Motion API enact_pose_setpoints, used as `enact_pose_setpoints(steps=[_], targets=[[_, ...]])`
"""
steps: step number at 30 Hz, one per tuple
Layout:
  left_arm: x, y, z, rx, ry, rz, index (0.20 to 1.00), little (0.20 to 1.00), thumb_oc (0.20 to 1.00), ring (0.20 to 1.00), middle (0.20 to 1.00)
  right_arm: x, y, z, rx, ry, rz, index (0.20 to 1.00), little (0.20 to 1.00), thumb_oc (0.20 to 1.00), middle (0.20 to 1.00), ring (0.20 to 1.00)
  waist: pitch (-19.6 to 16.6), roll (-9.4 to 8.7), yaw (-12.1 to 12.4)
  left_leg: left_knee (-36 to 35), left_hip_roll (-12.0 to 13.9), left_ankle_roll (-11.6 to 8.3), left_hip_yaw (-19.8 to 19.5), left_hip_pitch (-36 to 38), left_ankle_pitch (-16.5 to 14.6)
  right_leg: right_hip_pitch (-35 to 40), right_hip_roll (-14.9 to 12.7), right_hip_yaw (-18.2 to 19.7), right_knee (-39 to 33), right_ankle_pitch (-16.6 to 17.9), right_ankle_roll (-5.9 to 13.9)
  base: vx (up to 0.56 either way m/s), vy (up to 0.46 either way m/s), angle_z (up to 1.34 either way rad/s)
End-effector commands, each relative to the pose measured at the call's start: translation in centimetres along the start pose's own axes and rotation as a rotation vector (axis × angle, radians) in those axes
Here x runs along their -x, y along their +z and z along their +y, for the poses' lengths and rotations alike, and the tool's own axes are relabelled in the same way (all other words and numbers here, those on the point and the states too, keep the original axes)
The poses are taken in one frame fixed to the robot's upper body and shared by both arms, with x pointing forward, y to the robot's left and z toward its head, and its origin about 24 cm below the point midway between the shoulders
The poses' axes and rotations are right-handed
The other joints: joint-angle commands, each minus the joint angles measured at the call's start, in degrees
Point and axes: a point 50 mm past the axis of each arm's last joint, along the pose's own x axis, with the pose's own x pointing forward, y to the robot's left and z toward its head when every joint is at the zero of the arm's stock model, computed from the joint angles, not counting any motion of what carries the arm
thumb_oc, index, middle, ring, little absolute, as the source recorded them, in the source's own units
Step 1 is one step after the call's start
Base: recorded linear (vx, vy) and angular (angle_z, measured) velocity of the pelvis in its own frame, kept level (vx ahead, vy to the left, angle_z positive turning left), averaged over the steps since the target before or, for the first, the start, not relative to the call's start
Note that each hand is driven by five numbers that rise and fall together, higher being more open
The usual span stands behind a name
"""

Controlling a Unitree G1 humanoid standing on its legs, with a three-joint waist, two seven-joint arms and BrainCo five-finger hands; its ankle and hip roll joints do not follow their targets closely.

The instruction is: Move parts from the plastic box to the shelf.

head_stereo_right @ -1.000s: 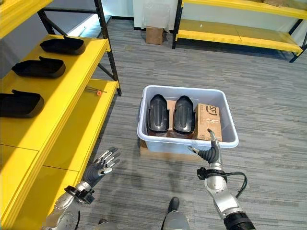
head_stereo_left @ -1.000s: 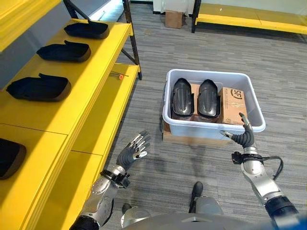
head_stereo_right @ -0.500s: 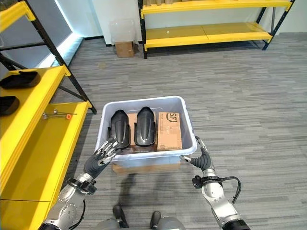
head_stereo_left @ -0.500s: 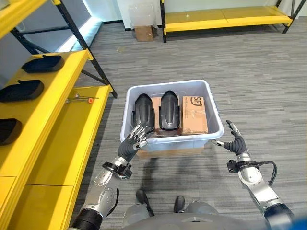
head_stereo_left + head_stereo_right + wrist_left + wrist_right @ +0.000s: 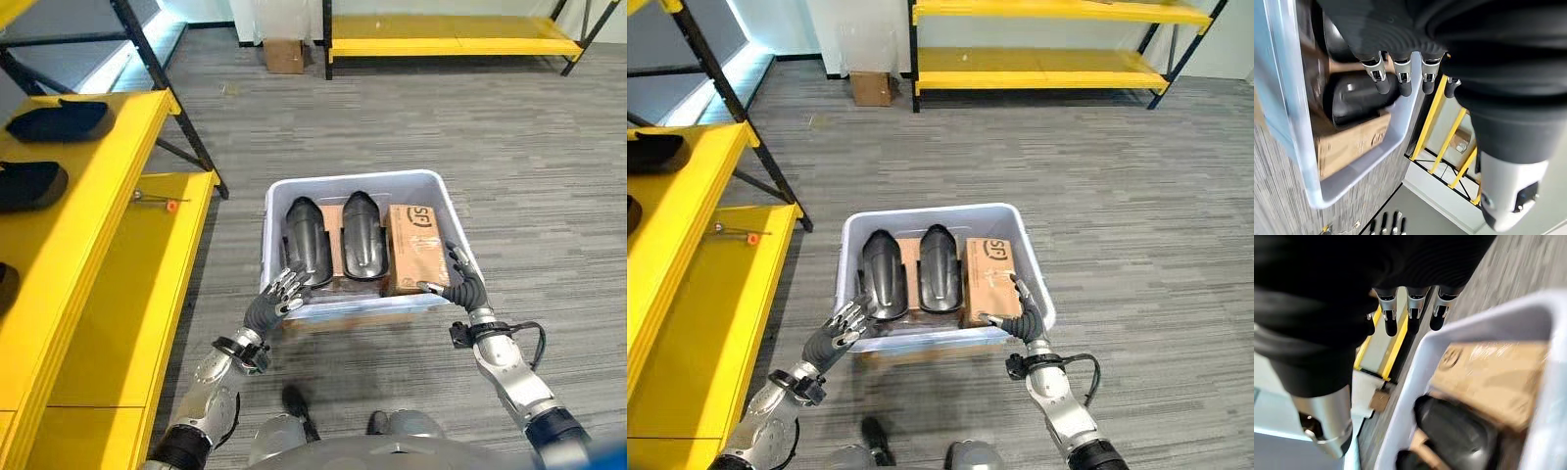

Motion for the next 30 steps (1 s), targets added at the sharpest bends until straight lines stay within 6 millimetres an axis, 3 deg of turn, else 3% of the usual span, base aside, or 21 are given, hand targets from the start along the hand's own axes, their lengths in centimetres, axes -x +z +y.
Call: enact_pose_setpoints(steps=[1,3,6,8,9,13,16,23,30], targets=[[-0.1,2.1,-0.7,-0.078,-0.099,-0.091,1.0,1.0,1.0,1.0,1.0,-2.0,3.5,-0.2,-0.05,-0.029,-0.147,1.0,1.0,1.0,1.0,1.0,-0.92,0.94,2.62,-1.16,2.7,-0.69,-1.84,0.59,-0.3,-9.4,-2.69,1.22,18.58,6.94,8.25,0.23,0.438,0.04],[-0.1,2.3,-0.8,-0.084,-0.079,-0.098,1.0,1.0,1.0,1.0,1.0,-2.3,3.5,-0.2,-0.085,-0.055,-0.127,1.0,1.0,1.0,1.0,1.0,-0.27,0.97,3.08,-2.26,1.32,0.1,-2.41,1.62,-0.9,-13.86,-4.58,1.53,22.31,9.97,9.59,0.17,0.203,0.14],[-0.2,2.6,-0.8,-0.079,-0.05,-0.121,1.0,1.0,1.0,1.0,1.0,-2.4,3.6,-0.1,-0.105,-0.063,-0.124,1.0,1.0,1.0,1.0,1.0,0.18,1.05,3.27,-2.23,1.4,-0.35,-2.47,2.26,-1.17,-13.95,-5.66,0.87,17.46,11.12,9.27,0.09,-0.053,0.13],[-0.4,3.4,-0.8,-0.081,-0.009,-0.159,1.0,1.0,1.0,1.0,1.0,-2.6,4.2,0.1,-0.124,-0.074,-0.144,1.0,1.0,1.0,1.0,1.0,0.78,0.61,3.78,-1.49,2.11,-1.27,-2.61,2.18,-1.83,-13.81,-8.82,0.46,6.45,15.03,9.77,0.09,-0.296,0.2],[-0.5,4.5,-0.6,-0.074,0.048,-0.212,1.0,1.0,1.0,1.0,1.0,-2.9,4.7,0.4,-0.146,-0.08,-0.154,1.0,1.0,1.0,1.0,1.0,1.73,-0.06,4.84,-0.42,3.6,-2.03,-3.03,2.01,-2.91,-13.77,-11.45,1.21,-0.89,19.74,11.56,0.14,-0.401,0.09],[-0.1,4.7,-0.6,-0.068,0.073,-0.237,1.0,1.0,1.0,1.0,1.0,-3.1,4.7,0.2,-0.138,-0.095,-0.138,1.0,1.0,1.0,1.0,1.0,1.58,0.03,6.14,0.55,5.51,-3.41,-3.88,1.14,-1.34,-9.74,-8.84,-0.48,-4.58,16.14,10.63,0.14,-0.233,0.08],[0.2,5.6,-1.2,-0.021,0.079,-0.301,1.0,1.0,1.0,1.0,1.0,-3.8,4.5,-0.3,-0.123,-0.137,-0.099,1.0,1.0,1.0,1.0,1.0,1.8,0.19,8.57,0.64,6.63,-4.64,-5.36,0.12,0.51,-7.09,-6.79,-2.61,-5.12,12.5,8.89,0.11,-0.114,0.08],[-0.9,7.0,-1.8,-0.027,0.017,-0.326,1.0,1.0,1.0,1.0,1.0,-6.5,5.0,-1.7,-0.145,-0.212,-0.042,1.0,1.0,1.0,1.0,1.0,3.48,1.21,10.58,1.33,7.0,-5.44,-7.39,-2.26,1.4,-7.52,-6.11,-3.55,-4.07,10.66,7.16,0.02,-0.012,0.02],[-2.6,9.6,-2.6,-0.04,0.027,-0.42,1.0,1.0,1.0,1.0,1.0,-8.7,5.9,-0.8,-0.197,-0.146,0.029,1.0,1.0,1.0,1.0,1.0,7.3,2.67,11.84,3.23,6.99,-5.43,-8.46,-5.82,1.24,-10.74,-6.98,-3.29,-1.27,10.01,6.78,-0.05,0.053,0.12]])
